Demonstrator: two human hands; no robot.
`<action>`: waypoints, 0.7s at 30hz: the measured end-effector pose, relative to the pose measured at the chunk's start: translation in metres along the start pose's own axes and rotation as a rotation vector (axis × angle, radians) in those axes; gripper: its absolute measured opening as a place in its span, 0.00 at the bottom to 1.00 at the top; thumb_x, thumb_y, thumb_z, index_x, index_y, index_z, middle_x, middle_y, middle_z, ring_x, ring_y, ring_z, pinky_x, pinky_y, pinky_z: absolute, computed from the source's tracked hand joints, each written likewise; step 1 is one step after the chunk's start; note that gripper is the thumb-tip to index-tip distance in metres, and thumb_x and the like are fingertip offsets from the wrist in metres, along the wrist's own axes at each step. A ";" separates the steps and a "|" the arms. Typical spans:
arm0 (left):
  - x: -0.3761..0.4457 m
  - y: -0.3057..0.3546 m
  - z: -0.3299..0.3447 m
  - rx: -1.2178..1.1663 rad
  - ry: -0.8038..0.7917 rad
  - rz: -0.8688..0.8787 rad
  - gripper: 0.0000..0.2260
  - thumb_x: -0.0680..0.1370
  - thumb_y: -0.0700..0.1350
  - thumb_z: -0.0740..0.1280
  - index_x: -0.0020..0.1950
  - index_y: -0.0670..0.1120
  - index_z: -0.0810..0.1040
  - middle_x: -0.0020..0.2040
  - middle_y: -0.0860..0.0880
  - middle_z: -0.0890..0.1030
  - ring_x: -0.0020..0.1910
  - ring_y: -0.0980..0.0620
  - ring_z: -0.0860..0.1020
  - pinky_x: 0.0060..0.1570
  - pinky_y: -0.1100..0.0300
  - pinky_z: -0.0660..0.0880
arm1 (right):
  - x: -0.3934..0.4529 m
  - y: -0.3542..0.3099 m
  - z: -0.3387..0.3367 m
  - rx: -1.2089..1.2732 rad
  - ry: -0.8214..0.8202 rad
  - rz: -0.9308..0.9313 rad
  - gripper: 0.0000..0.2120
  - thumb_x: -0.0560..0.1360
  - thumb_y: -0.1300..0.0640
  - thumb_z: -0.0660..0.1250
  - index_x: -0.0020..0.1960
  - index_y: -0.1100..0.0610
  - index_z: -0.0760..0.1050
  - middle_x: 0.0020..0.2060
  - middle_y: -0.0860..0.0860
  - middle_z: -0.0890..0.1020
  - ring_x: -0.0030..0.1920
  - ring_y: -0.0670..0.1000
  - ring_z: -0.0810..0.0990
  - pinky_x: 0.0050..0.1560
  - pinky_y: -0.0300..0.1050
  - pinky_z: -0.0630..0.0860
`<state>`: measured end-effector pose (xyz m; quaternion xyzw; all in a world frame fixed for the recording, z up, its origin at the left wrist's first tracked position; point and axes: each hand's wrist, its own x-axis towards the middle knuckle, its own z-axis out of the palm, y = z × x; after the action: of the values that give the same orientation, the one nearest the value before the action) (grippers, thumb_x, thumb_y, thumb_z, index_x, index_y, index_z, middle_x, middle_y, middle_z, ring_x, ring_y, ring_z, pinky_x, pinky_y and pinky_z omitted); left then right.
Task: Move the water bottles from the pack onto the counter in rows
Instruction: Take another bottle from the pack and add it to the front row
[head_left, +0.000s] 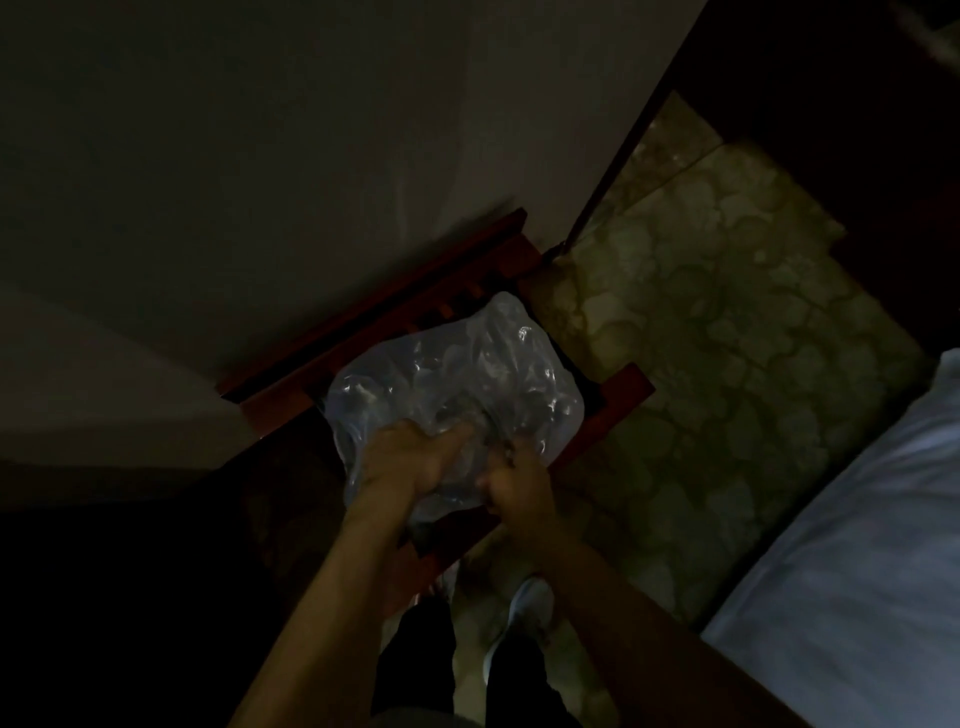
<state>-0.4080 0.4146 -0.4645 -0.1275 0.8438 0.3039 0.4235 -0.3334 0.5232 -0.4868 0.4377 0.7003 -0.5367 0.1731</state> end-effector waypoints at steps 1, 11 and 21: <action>-0.005 0.000 -0.006 -0.017 0.001 0.010 0.32 0.68 0.72 0.64 0.50 0.43 0.78 0.48 0.43 0.83 0.50 0.44 0.82 0.56 0.51 0.78 | -0.008 -0.012 0.000 0.071 -0.036 0.083 0.14 0.82 0.50 0.58 0.59 0.58 0.74 0.47 0.55 0.81 0.47 0.54 0.80 0.49 0.48 0.79; -0.085 -0.006 -0.051 -0.135 0.102 0.206 0.20 0.71 0.68 0.65 0.38 0.50 0.75 0.38 0.51 0.78 0.44 0.49 0.82 0.45 0.56 0.80 | -0.069 -0.074 -0.005 0.429 -0.258 0.287 0.17 0.72 0.40 0.69 0.48 0.55 0.80 0.35 0.50 0.78 0.29 0.46 0.72 0.29 0.37 0.64; -0.209 -0.073 -0.086 -0.240 0.238 0.463 0.21 0.70 0.68 0.64 0.47 0.52 0.82 0.44 0.52 0.84 0.43 0.55 0.82 0.43 0.57 0.79 | -0.191 -0.093 0.003 0.360 -0.285 -0.296 0.12 0.73 0.51 0.73 0.49 0.59 0.77 0.35 0.50 0.84 0.30 0.43 0.82 0.26 0.35 0.76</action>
<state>-0.3013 0.2952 -0.2891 -0.0156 0.8523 0.4730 0.2227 -0.3019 0.4352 -0.2966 0.2741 0.6187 -0.7281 0.1092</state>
